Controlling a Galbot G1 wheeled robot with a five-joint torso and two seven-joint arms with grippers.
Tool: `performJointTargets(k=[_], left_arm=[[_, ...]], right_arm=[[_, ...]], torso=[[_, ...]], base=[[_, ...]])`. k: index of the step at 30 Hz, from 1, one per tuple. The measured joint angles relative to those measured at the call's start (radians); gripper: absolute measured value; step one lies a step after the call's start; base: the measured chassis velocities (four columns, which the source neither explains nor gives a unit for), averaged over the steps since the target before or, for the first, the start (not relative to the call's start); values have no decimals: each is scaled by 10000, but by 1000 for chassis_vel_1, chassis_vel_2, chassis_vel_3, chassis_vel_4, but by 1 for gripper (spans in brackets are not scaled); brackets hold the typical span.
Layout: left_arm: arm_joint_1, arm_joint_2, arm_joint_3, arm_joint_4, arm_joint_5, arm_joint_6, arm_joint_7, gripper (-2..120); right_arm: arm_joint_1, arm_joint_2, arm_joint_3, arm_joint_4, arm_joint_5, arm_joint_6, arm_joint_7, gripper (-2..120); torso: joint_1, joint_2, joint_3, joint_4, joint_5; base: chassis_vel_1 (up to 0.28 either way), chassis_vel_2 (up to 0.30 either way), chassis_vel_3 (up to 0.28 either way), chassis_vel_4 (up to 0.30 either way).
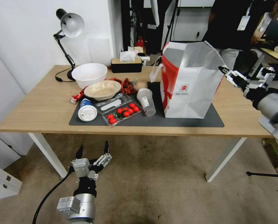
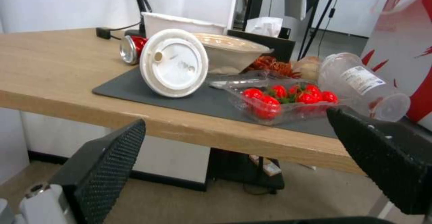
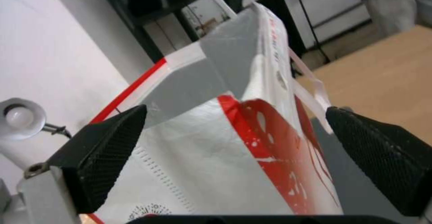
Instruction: Pick up the food delivery bag from the floor and place it on the table.
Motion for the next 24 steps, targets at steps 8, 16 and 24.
performJointTargets(k=[8,16,24], left_arm=[[-22,-5,-1,-22,2,-3,-7,100],[-33,14,-17,-27,-3,-5,-41,100],[-41,20,-17,-87,-20,4,-188,100]], right_arm=[[-600,105,64,154,-1516,710,-898,100],[-775,249,-259,230,-3277,1736,-1445,100],[-1272,474,-438,446,-5217,2770,-1664,100]], torso=[[-1,0,0,0,0],[-1,0,0,0,0],[0,0,0,0,0]], base=[[0,0,0,0],[0,0,0,0],[0,0,0,0]])
